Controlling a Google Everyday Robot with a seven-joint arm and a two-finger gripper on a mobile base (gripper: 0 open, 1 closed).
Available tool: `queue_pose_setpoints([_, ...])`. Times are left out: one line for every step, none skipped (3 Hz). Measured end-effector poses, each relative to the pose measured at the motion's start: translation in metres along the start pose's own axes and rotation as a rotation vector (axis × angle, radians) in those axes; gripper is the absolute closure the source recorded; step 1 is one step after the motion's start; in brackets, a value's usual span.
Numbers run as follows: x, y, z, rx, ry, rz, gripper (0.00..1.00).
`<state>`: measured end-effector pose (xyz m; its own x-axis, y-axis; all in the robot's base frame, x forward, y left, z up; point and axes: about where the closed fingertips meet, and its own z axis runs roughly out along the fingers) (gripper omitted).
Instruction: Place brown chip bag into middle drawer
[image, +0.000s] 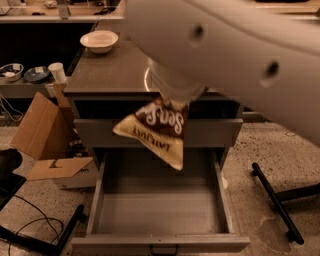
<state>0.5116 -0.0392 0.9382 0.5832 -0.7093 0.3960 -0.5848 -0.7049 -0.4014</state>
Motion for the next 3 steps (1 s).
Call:
queue_pose_setpoints([-0.054, 0.102, 0.098, -0.116, -0.222, 0.242, 1.0])
queue_pose_setpoints([-0.102, 0.154, 0.169, -0.152, -0.353, 0.332, 1.0])
queue_pose_setpoints([-0.119, 0.163, 0.216, -0.089, -0.382, 0.379, 1.0])
